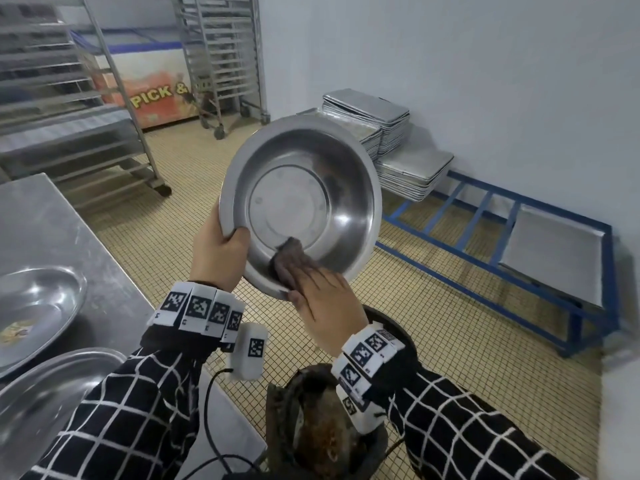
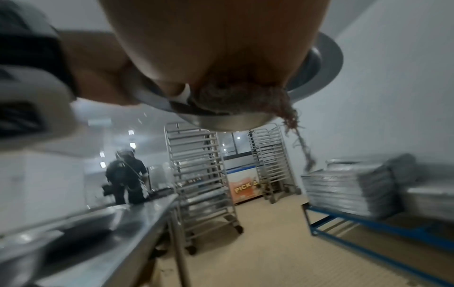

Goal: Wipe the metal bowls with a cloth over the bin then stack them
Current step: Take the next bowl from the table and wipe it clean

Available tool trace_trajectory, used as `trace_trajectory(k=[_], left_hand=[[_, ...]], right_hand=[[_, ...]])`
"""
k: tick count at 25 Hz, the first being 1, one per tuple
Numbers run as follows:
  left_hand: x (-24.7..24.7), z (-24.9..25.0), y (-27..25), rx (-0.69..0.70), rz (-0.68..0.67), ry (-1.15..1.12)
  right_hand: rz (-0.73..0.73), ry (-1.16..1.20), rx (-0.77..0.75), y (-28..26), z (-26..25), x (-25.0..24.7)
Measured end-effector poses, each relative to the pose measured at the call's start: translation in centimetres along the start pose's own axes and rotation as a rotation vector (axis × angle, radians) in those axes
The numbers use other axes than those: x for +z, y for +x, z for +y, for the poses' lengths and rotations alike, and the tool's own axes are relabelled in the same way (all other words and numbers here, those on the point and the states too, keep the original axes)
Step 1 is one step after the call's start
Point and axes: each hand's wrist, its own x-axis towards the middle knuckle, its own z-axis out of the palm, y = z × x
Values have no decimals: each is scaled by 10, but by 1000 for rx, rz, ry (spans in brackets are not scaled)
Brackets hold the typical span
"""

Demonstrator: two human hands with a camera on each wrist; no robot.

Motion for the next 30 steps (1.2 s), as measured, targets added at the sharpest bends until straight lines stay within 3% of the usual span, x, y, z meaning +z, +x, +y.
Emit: trace_trajectory(k=[3, 5, 7, 12, 15, 18, 21, 24, 26, 30], left_hand=[[1, 0, -5, -19, -29, -6], [1, -5, -10, -81, -35, -58], [3, -11, -14, -173, -53, -121], [-3, -16, -17, -257, -138, -173], [-7, -23, -14, -261, -85, -181], [-4, -22, -19, -156, 27, -60], [6, -21, -26, -94, 1, -79], [16, -16, -30, -125, -49, -190], [17, -9, -31, -157, -89, -271], [5, -9, -17, -149, 17, -283]], right_hand=[[-32, -220, 191, 4, 42, -1], [31, -211, 300, 11, 70, -13], [155, -98, 364, 19, 86, -24], [384, 544, 518, 25, 94, -51], [401, 676, 582, 21, 93, -57], [519, 802, 607, 19, 77, -56], [638, 988, 674, 22, 50, -54], [737, 1012, 659, 23, 30, -58], [734, 1024, 594, 23, 28, -59], [501, 951, 551, 19, 34, -51]])
